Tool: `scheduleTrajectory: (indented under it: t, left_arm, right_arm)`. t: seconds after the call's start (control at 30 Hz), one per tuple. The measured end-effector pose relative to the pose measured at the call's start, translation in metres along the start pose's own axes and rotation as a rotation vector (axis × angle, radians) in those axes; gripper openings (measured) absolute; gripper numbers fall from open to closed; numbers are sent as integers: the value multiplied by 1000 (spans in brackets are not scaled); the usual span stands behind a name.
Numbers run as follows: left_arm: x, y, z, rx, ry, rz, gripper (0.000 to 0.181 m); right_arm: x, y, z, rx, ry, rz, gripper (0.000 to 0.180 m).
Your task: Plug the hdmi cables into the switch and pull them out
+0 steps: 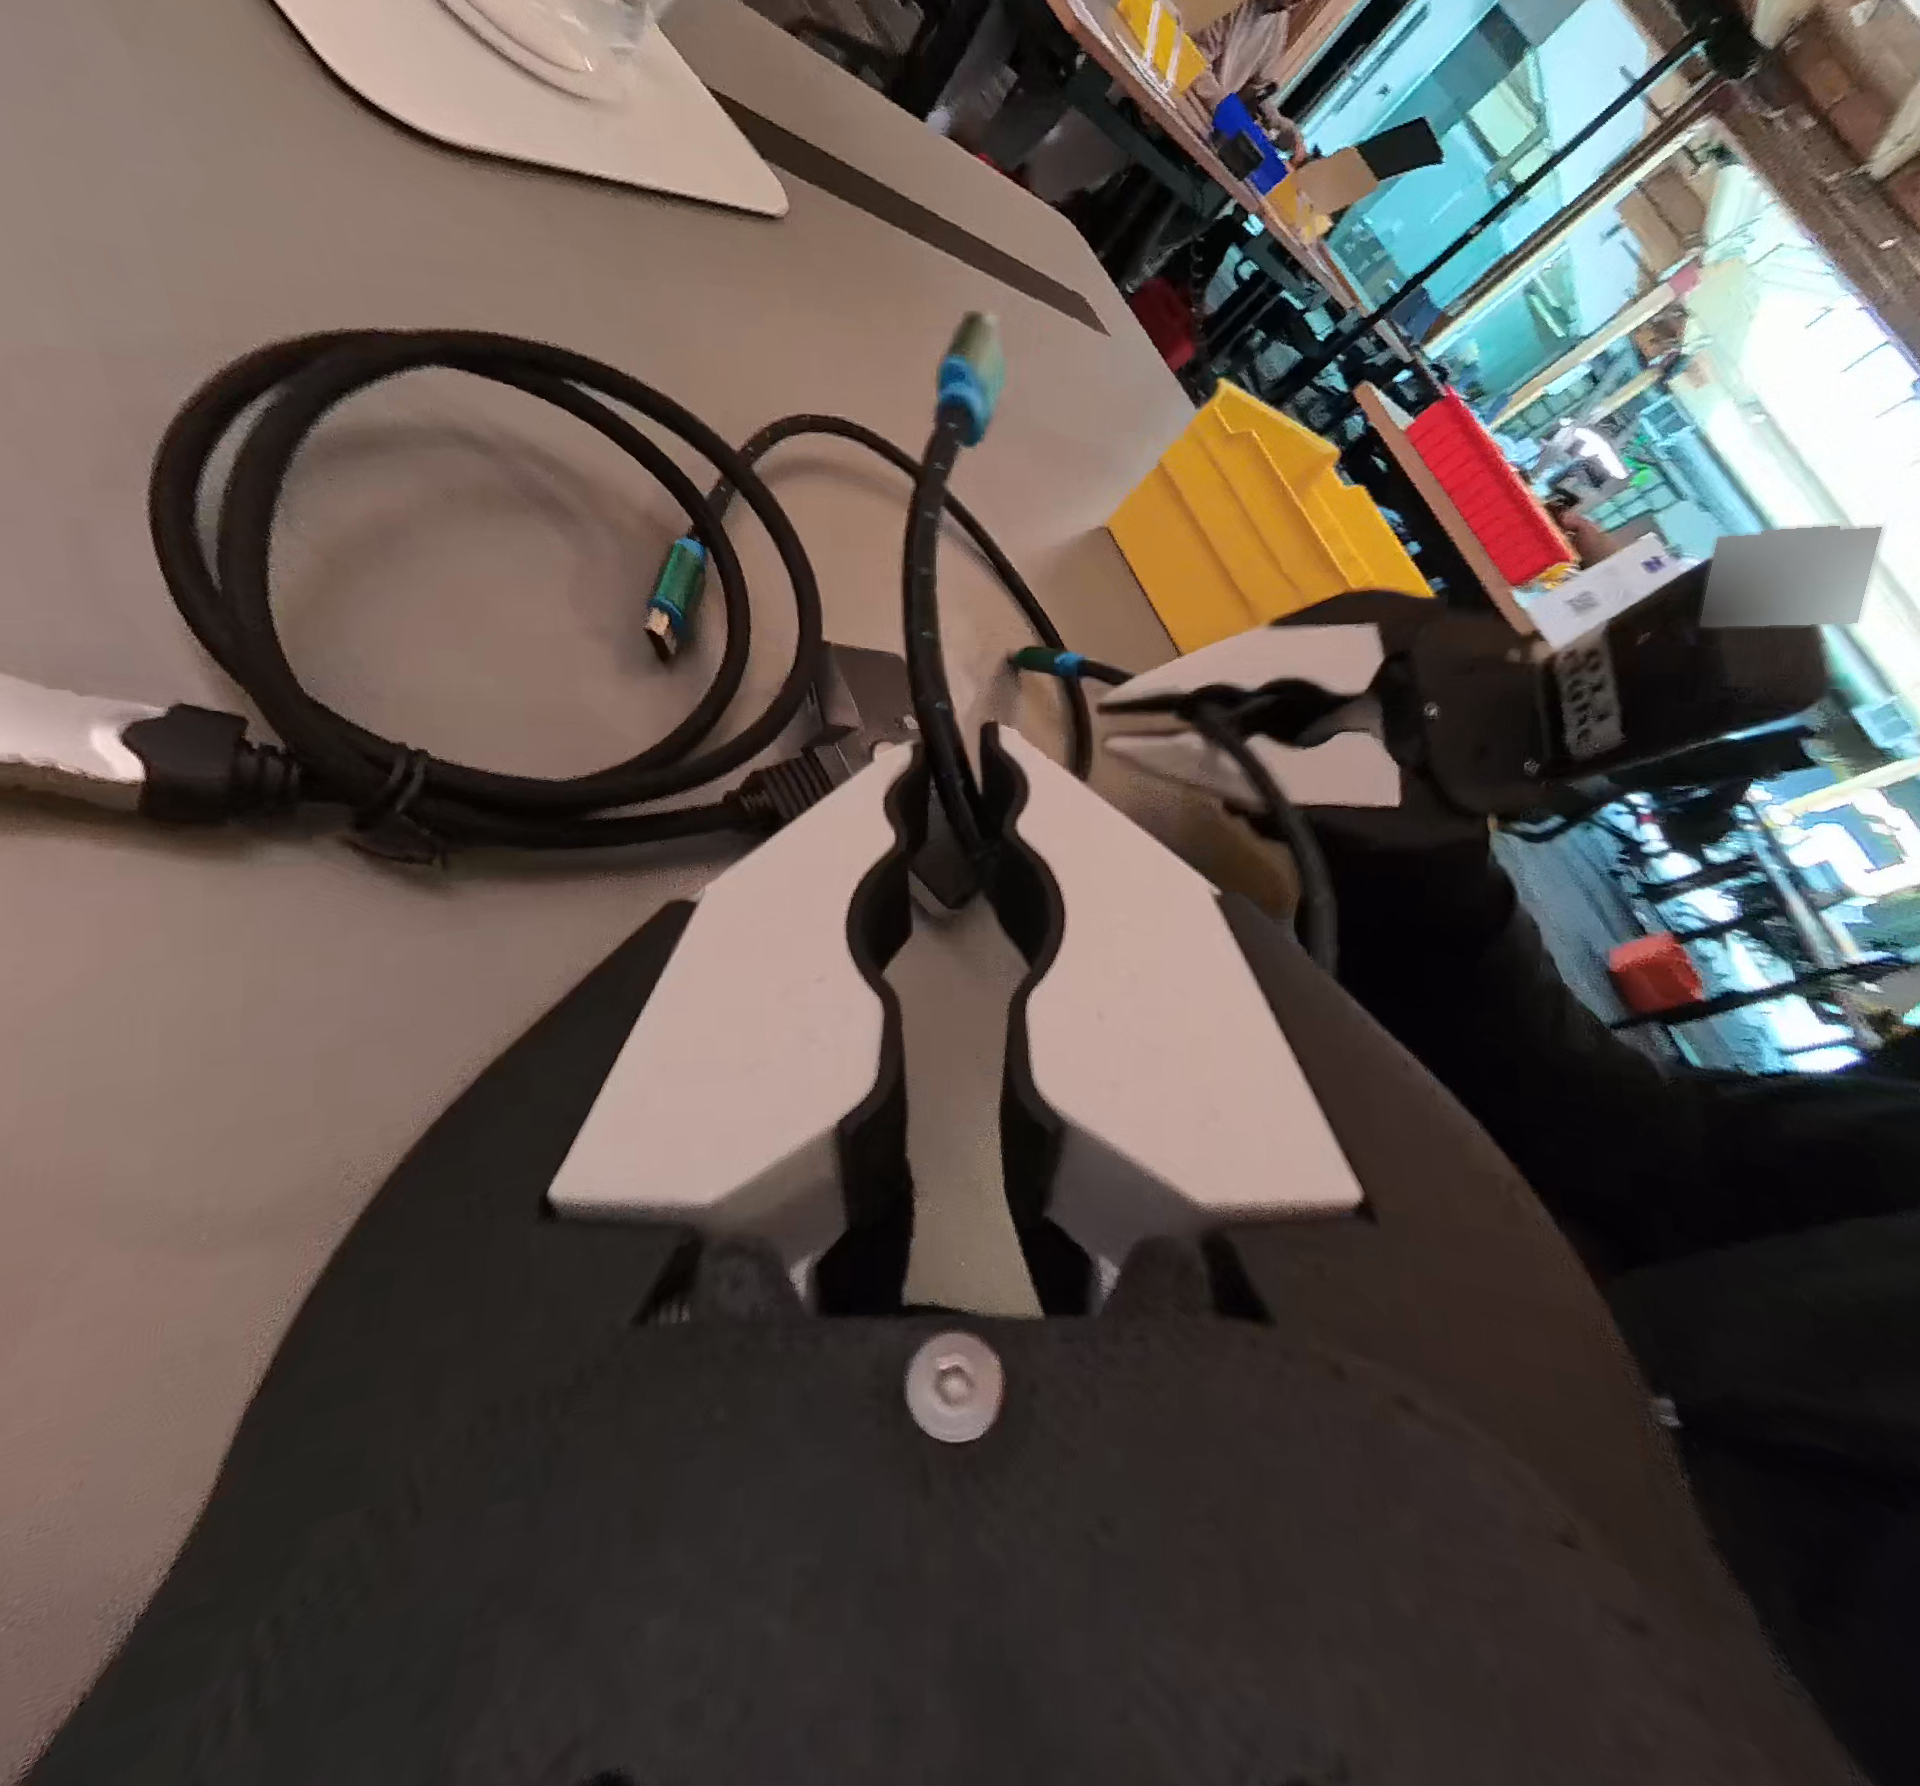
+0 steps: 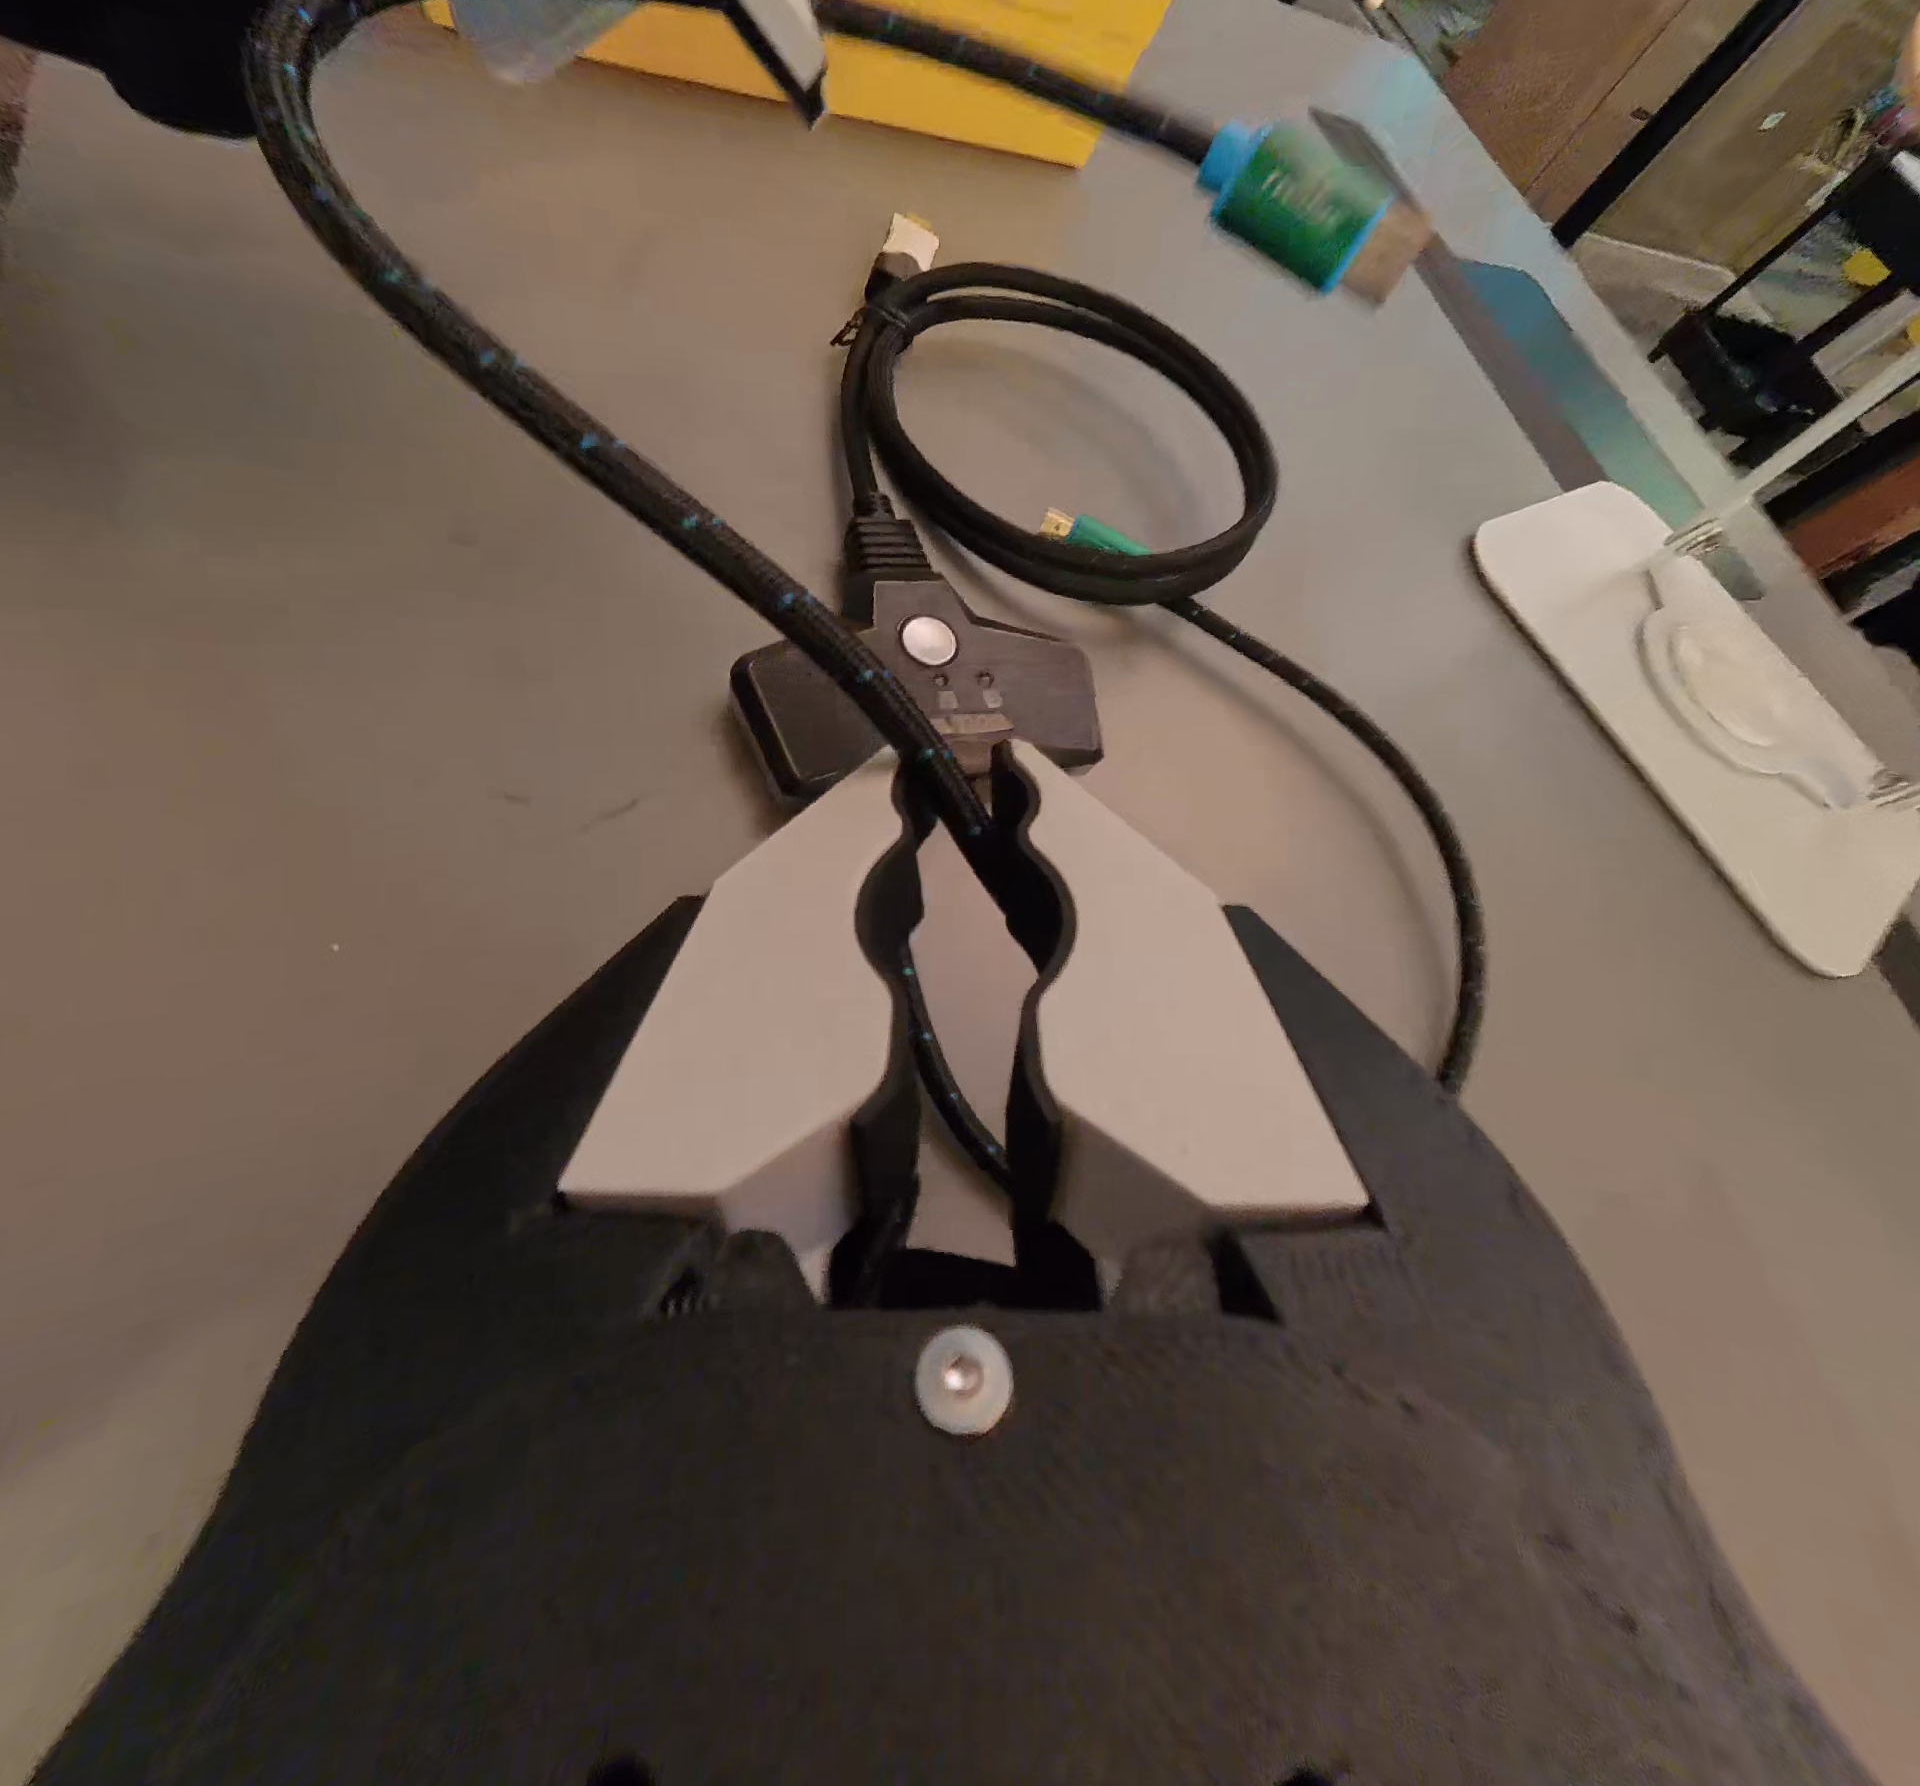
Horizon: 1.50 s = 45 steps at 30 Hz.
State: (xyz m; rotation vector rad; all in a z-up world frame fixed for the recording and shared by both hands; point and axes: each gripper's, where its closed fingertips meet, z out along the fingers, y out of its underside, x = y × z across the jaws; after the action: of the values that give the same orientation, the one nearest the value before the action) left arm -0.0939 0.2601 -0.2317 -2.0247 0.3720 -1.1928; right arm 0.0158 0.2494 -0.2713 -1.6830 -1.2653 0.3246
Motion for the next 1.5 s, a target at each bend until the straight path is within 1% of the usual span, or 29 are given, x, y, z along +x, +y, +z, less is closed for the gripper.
scheduleTrajectory:
  t: [0.03, 0.1, 0.2, 0.3, 0.4, 0.47, 0.57, 0.67, 0.8, 0.83, 0.9, 0.93, 0.97, 1.03, 1.17, 1.33, 1.37, 1.43, 1.5]
  left_arm:
    - [-1, 4, 0, -17, 14, -14, 8]
    - [-2, 12, 0, -33, 45, -31, 10]
    - [-3, 25, 1, -62, 61, -45, 11]
    - [4, 36, 3, -105, 91, -31, 11]
    - [17, 42, 3, -107, 126, -27, 12]
    - [26, 42, 2, -62, 154, -59, 13]
    - [44, 46, 1, -33, 241, -97, 14]
    - [48, 46, 2, -16, 282, -156, 15]
    - [42, 49, 7, 27, 282, -259, 12]
    - [39, 48, 6, 52, 277, -282, 10]
    - [31, 48, 5, 93, 259, -318, 7]
    - [28, 47, 4, 108, 251, -325, 6]
    - [26, 44, 2, 128, 246, -329, 6]
    - [19, 39, 0, 152, 216, -317, 4]
    - [8, 27, -6, 211, 186, -322, 4]
    - [-3, 14, -14, 257, 149, -281, 3]
    - [-6, 10, -17, 270, 131, -267, 3]
    - [-15, -2, -27, 320, 99, -254, 3]
    - [-23, -12, -37, 353, 79, -243, 3]
  right_arm:
    - [2, -7, -6, -6, 3, -24, 4]
    - [5, -19, -19, -50, -3, -96, 0]
    - [13, -43, -37, -83, 20, -174, 0]
    - [23, -49, -40, -137, 43, -223, 0]
    - [35, -48, -32, -152, 31, -173, 0]
    - [46, -43, -25, -179, 40, -130, 0]
    - [52, -47, -13, -172, 39, -85, 0]
    - [58, -50, -3, -195, 67, -104, 0]
    - [49, -31, 18, -271, 2, -93, 0]
    - [40, -27, 21, -281, -44, -92, 3]
    - [28, -16, 21, -327, -92, -88, 19]
    - [24, -11, 20, -347, -101, -102, 24]
    - [20, -6, 17, -369, -116, -113, 24]
    - [12, 1, 9, -405, -159, -103, 30]
    - [-9, 5, -18, -465, -268, -63, 44]
    - [-42, 10, -40, -515, -412, -28, 57]
    - [-47, 10, -46, -522, -438, -24, 57]
    - [-54, 9, -59, -535, -470, -41, 60]
    - [-51, 0, -64, -510, -448, -46, 61]
